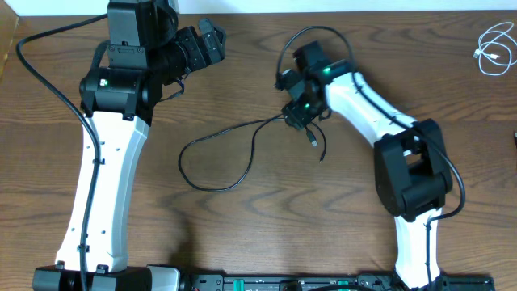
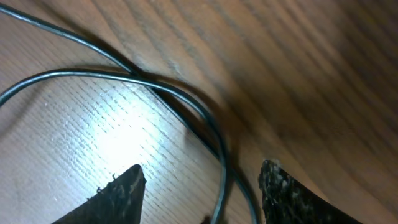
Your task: Untangle cables
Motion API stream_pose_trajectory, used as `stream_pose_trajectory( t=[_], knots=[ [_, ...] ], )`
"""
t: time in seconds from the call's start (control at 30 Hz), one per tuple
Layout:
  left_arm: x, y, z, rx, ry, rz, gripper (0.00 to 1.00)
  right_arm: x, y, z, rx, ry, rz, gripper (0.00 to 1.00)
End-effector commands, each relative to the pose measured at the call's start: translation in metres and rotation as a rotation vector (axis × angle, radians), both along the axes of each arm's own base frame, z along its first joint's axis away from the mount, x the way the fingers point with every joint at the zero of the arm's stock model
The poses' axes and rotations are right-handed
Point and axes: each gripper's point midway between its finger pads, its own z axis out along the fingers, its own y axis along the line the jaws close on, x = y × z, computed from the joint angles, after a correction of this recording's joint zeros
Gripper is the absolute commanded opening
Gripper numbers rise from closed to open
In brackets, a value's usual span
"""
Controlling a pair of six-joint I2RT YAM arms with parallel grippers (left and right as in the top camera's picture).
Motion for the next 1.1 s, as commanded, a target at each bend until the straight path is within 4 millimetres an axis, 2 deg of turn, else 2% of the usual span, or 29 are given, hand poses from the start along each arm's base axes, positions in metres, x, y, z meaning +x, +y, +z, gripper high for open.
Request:
stream_pose_trajectory(
  t=[0.0, 0.17, 0.47, 0.63, 0.83, 1.0, 1.07],
  knots=[
    [0.002, 0.002, 0.005, 0.018, -0.021, 0.0, 0.97, 0.001, -0.006, -0.01, -0.078, -0.02, 0.006, 0.53],
    [0.002, 0.002, 0.005, 0.018, -0.021, 0.0, 0.97, -0.002, -0.006, -0.018, -0.087, -0.001, 0.011, 0.46],
    [0.003, 0.002, 0.005, 0.018, -0.023, 0.0, 0.97, -0.003, -0.007, -0.035, -0.098, 0.02, 0.01, 0.41],
    [0.003, 0.002, 0.006, 0.017, -0.024, 0.0, 0.97, -0.005, -0.008, -0.05, -0.11, 0.043, 0.011, 0.37],
    [0.003, 0.002, 0.006, 0.017, -0.024, 0.0, 0.97, -0.007, -0.022, -0.057, -0.184, 0.053, -0.02, 0.19],
    [0.003, 0.002, 0.006, 0.017, -0.024, 0.0, 0.97, -0.013, -0.045, -0.058, -0.287, 0.074, -0.068, 0.01],
    [0.003, 0.002, 0.006, 0.017, -0.024, 0.0, 0.97, -0.014, -0.051, -0.058, -0.304, 0.084, -0.103, 0.01]
  ],
)
